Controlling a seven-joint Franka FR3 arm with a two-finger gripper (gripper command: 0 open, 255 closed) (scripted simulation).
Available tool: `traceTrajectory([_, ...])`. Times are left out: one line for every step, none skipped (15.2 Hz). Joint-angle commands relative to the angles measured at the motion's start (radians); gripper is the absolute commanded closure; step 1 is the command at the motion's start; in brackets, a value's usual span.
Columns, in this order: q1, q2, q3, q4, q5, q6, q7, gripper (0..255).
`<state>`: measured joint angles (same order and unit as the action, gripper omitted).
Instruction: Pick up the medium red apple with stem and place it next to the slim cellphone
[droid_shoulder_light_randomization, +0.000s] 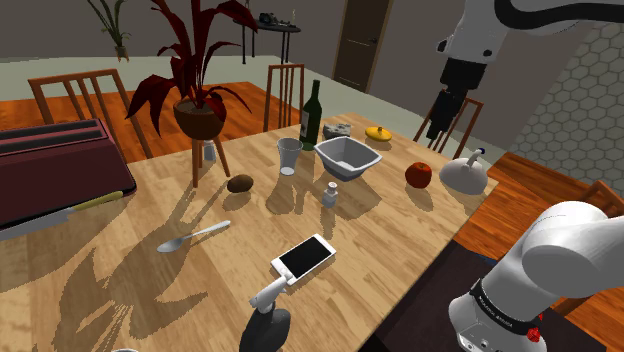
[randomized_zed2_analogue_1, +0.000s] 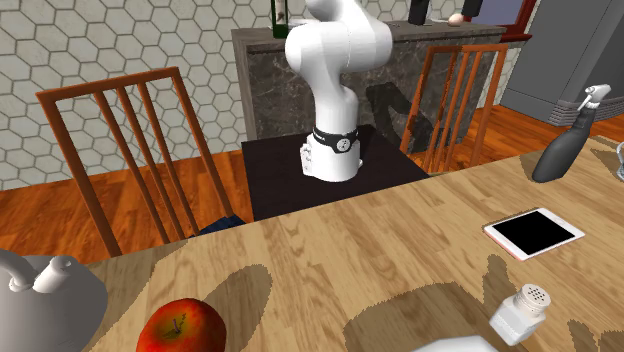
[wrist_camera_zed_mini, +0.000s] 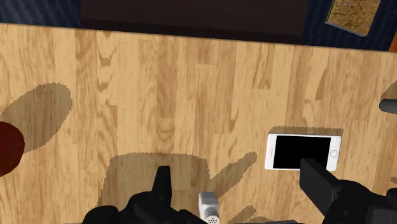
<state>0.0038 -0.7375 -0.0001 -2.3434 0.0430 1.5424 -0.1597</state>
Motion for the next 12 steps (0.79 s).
traceTrajectory([0.0, 0.0, 0.0, 0.0, 0.0, 0.0, 0.0, 0])
traceTrajectory([-0.006, 0.002, -0.016, -0.017, -0.016, 0.021, -0.024, 0])
traceTrajectory([-0.012, 0.006, -0.033, -0.034, -0.032, 0.042, -0.048, 0])
traceTrajectory([-0.018, 0.011, -0.049, -0.049, -0.048, 0.064, -0.072, 0])
traceTrajectory([-0.025, 0.018, -0.066, -0.063, -0.064, 0.086, -0.095, 0])
traceTrajectory([-0.031, 0.026, -0.083, -0.075, -0.079, 0.109, -0.119, 0])
traceTrajectory([-0.038, 0.035, -0.101, -0.087, -0.095, 0.132, -0.142, 0])
traceTrajectory([-0.044, 0.046, -0.118, -0.097, -0.11, 0.156, -0.165, 0])
traceTrajectory([-0.051, 0.059, -0.135, -0.106, -0.125, 0.18, -0.187, 0])
traceTrajectory([-0.058, 0.073, -0.153, -0.113, -0.139, 0.205, -0.21, 0])
traceTrajectory([-0.064, 0.089, -0.171, -0.119, -0.153, 0.23, -0.232, 0])
traceTrajectory([-0.07, 0.106, -0.188, -0.124, -0.167, 0.255, -0.255, 0])
